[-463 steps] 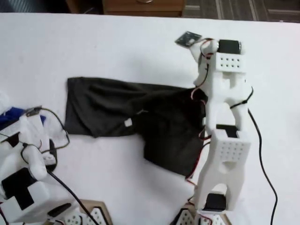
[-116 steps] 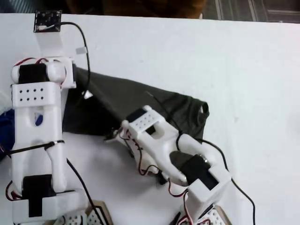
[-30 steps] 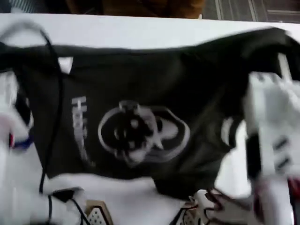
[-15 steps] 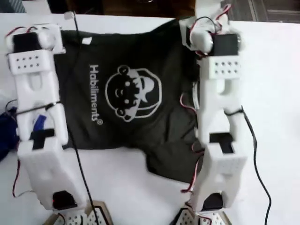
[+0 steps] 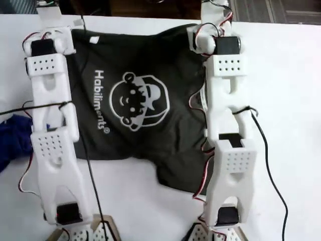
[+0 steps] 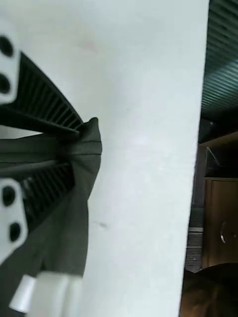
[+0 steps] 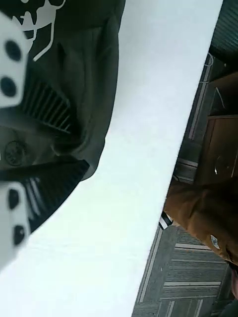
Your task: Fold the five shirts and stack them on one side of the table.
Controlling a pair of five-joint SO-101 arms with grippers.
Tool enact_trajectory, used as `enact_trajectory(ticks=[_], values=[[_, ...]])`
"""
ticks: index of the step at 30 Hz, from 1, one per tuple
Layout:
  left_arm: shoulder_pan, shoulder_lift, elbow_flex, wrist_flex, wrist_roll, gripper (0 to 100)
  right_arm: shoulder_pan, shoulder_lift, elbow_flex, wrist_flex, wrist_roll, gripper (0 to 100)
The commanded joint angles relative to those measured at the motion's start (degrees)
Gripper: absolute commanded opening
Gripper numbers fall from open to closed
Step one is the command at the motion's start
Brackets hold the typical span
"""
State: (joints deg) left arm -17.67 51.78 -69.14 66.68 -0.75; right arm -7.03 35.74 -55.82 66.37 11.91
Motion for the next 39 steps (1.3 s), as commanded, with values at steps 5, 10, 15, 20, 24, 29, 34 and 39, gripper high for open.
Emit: enact_trajectory(ticks=[5,10,15,20,24,29,34,39], values=[[0.44,0.7,-6.99,16.18,-5.71,3,-1.45,-2.24,-3.25,12.18,-0.53,1.7],[0.18,0.26,-7.08,24.18,-7.21,3,-2.68,-2.15,-6.77,20.88,-0.62,1.8],[0.18,0.18,-7.69,32.09,-7.21,3,-3.38,-2.33,-11.16,31.08,-0.62,1.8],[-0.35,0.09,-12.26,35.87,-10.99,3,-1.89,-4.18,-13.36,35.3,-0.62,1.8],[-1.58,-2.55,-12.26,35.96,-11.16,2,-1.27,-9.54,-10.73,35.21,-0.7,1.8],[-1.32,-12.48,1.71,35.96,-11.25,2,-1.36,-17.98,1.23,35.03,-1.85,1.8],[-1.32,-20.4,22.64,34.9,-11.52,2,-0.22,-24.57,14.42,30.46,-3.6,1.9],[-2.73,-25.23,32.13,35.43,-11.6,2,0.31,-32.75,25.93,25.89,-3.08,1.9]])
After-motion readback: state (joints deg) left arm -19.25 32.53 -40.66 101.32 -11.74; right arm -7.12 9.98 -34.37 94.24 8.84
